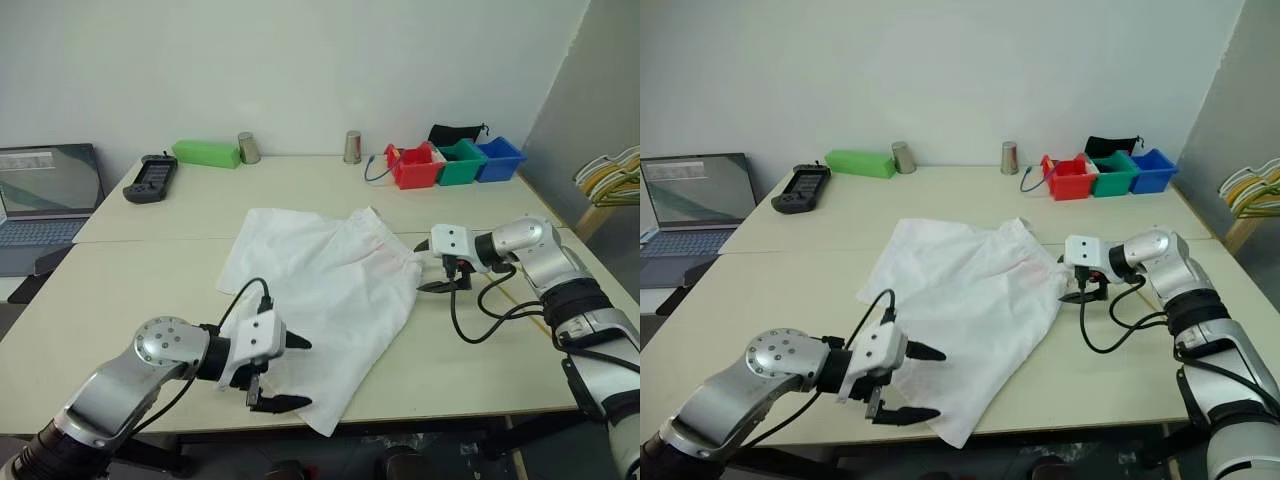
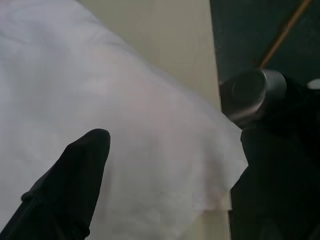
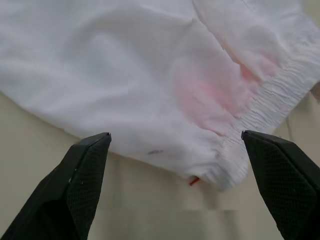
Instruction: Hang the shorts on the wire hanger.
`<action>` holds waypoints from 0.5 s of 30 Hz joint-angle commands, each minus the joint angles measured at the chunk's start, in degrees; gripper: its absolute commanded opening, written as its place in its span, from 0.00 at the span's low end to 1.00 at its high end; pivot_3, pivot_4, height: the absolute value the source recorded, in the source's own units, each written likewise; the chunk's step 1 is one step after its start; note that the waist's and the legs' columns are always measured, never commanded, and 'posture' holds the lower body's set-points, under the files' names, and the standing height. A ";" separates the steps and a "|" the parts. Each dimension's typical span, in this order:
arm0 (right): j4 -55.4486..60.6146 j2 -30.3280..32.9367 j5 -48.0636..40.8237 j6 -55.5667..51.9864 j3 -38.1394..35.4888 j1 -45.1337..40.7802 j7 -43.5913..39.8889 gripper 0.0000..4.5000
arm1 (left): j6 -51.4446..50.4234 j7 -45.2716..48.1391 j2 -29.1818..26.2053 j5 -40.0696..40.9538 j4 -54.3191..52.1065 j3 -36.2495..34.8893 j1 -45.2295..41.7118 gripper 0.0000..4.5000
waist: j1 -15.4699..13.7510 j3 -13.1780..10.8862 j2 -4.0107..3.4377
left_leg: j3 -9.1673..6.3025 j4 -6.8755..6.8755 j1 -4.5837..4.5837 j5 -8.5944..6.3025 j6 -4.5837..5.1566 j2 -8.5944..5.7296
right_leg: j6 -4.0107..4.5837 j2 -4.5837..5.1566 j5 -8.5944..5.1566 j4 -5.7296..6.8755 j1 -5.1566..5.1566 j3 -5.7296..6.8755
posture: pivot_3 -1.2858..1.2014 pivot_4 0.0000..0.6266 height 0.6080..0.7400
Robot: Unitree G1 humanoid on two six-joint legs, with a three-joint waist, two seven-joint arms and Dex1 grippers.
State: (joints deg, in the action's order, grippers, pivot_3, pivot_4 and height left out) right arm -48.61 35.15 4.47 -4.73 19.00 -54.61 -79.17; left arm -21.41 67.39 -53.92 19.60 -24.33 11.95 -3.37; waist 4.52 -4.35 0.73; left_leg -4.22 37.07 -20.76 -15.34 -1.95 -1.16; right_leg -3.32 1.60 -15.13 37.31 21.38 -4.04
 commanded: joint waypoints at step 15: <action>-26.37 -2.64 -0.16 -18.83 -10.20 -18.02 11.16 0.99 | 6.56 1.70 0.68 -2.70 0.14 0.60 4.17 1.00 | 0.48 -0.34 -0.48 | 0.05 -0.02 -0.01 -0.01 0.03 -0.06 | 0.00 0.04 -0.02 0.36 0.19 -0.04 | 0.51 0.08 1.00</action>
State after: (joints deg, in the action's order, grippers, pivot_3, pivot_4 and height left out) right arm -74.81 33.04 3.67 -25.42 10.07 -70.09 -69.89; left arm -15.83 68.46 -53.66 17.58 -22.91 11.58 1.29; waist 5.01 -4.68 0.25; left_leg -4.17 37.05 -20.77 -15.35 -1.92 -1.22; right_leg -3.32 1.64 -15.15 37.72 21.60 -4.08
